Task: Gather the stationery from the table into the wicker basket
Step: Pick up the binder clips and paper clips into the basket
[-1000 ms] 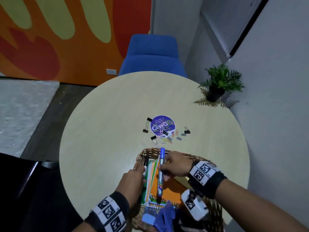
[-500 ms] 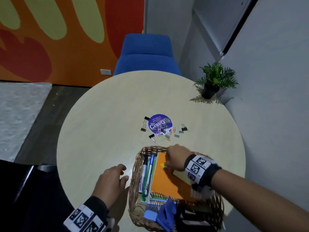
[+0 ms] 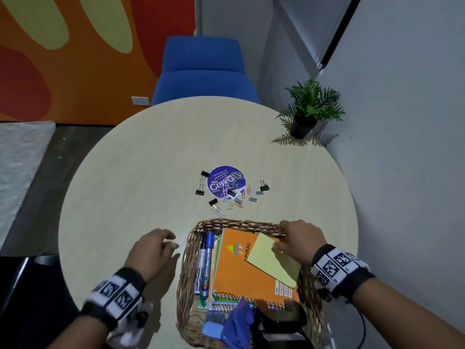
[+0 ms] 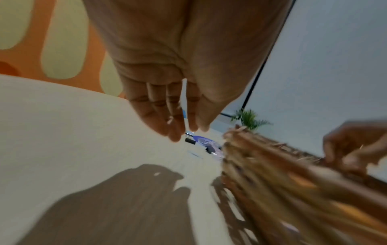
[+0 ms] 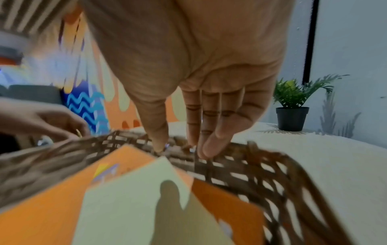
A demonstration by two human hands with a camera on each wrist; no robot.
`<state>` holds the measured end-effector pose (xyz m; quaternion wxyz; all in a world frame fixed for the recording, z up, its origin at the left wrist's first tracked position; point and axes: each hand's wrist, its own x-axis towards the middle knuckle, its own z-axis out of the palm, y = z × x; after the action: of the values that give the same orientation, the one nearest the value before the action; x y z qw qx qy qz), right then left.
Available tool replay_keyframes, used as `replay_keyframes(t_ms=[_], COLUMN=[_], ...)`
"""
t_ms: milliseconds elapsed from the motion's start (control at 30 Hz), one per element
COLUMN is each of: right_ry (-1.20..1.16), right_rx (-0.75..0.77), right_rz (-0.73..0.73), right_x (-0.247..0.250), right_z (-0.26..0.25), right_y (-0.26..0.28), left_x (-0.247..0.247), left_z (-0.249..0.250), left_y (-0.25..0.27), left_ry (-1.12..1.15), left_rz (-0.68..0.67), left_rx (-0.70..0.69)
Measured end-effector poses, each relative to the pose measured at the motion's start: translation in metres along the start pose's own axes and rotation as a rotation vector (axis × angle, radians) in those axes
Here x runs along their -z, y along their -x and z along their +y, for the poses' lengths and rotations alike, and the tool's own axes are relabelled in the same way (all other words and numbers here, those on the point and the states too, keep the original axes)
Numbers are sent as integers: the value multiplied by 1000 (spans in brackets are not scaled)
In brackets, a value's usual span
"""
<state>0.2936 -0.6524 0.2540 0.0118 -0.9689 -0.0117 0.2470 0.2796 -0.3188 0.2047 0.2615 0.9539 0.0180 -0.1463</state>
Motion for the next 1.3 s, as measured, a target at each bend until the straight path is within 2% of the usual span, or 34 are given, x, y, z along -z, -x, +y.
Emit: replay_keyframes(t_ms=[100, 200, 433, 533, 667, 900, 1067, 1133, 1233, 1300], right_ry=[-146, -177, -179, -161, -33, 51, -20, -85, -195, -300], right_rx=[-10, 8, -52, -11, 85, 203, 169, 170, 164, 138], right_rz=[81, 137, 63, -5, -56, 4, 14, 15, 71, 165], right_x=[12, 27, 32, 31, 27, 18, 23, 25, 31, 37], right_z=[0, -5, 5, 13, 10, 5, 3, 4, 10, 16], right_y=[-20, -51, -150, -183, -206, -212, -216, -218, -216, -209], left_x=[4, 0, -40, -48, -45, -24, -6, 5, 24, 30], left_z=[6, 23, 66, 66, 66, 61, 45, 46, 67, 88], left_y=[-62, -114, -164, -168, -168, -163, -147, -138, -121, -104], left_ry=[-77, -112, -166, -226, -285, -251, -99, -26, 135, 261], left_rz=[6, 3, -192, -226, -235, -211, -174, -113, -17, -48], left_rx=[-110, -193, -372, -404, -377, -229, -94, -67, -132, -174])
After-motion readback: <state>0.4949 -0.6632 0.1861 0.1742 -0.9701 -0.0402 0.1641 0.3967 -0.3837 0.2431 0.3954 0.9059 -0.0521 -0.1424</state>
